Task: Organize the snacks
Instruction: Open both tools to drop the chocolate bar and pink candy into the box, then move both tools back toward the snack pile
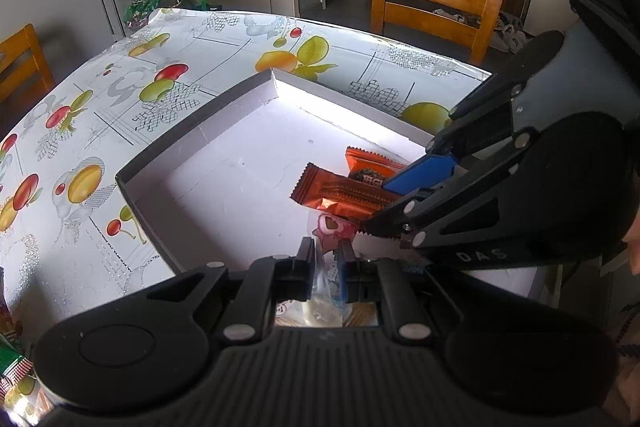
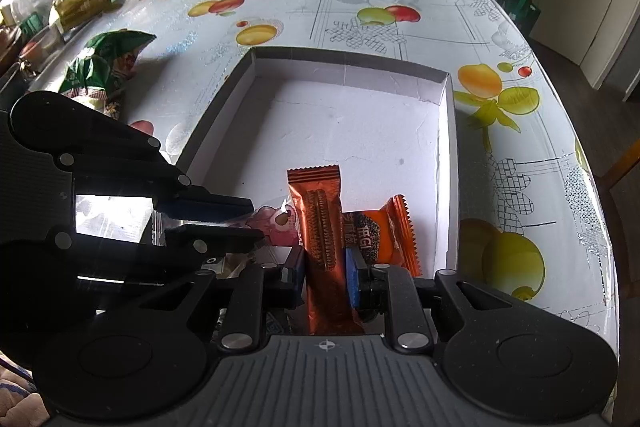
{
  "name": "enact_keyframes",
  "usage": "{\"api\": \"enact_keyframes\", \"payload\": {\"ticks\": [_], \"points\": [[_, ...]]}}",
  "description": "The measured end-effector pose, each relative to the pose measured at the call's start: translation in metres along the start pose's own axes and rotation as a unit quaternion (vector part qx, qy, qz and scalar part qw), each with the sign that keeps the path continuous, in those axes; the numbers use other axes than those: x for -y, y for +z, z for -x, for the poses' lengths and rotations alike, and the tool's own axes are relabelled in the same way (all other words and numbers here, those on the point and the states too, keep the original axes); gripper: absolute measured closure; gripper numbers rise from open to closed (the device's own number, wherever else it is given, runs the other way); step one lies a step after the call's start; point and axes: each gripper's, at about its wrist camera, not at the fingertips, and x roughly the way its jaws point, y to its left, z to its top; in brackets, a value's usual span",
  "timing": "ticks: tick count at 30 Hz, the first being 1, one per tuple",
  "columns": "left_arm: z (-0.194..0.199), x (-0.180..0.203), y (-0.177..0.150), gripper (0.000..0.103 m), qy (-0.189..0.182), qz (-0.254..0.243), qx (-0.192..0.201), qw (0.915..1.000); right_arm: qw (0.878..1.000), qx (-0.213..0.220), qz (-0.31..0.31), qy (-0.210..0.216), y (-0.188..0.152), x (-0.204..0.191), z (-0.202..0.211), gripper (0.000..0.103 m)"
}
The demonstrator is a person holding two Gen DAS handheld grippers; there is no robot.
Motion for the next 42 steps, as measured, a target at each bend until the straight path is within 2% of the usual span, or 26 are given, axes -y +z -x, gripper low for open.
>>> {"api": "enact_keyframes", "payload": {"ticks": [6,12,18,19,20,21,22,28,42], "points": [[0.0,-0.001,0.0,0.091,0.006,0.0,0.001,1.0,1.0,-0.002,0.001,-0.006,0.0,-0.001,0.0,0.078],[0.003,-0.002,0.0,0.081,0.021,0.001,0.007,0.9998,1.0,0.0,-0.003,-0.014,0.0,0.001,0.003,0.071],[0.007,-0.002,-0.001,0.069,0.037,-0.001,0.013,0.9992,1.0,0.0,-0.005,-0.02,0.0,0.002,0.006,0.069],[0.007,-0.003,-0.001,0.063,0.04,-0.002,0.014,0.9991,1.0,0.001,-0.006,-0.021,0.0,0.002,0.006,0.069],[0.008,-0.003,-0.001,0.051,0.041,-0.004,0.015,0.999,1.0,0.003,-0.009,-0.022,0.0,0.003,0.007,0.066],[0.009,-0.003,-0.002,0.044,0.043,-0.006,0.019,0.9989,1.0,0.008,-0.014,-0.023,0.001,0.004,0.009,0.059],[0.011,-0.002,-0.003,0.037,0.044,-0.008,0.025,0.9987,1.0,0.012,-0.017,-0.02,0.002,0.004,0.011,0.056],[0.017,0.0,-0.003,0.036,0.045,-0.02,0.035,0.9981,0.999,0.022,-0.012,-0.024,0.007,0.001,0.017,0.055],[0.04,-0.016,-0.018,0.036,0.066,0.002,0.044,0.9968,0.998,0.047,-0.018,-0.031,0.017,-0.011,0.031,0.051]]}}
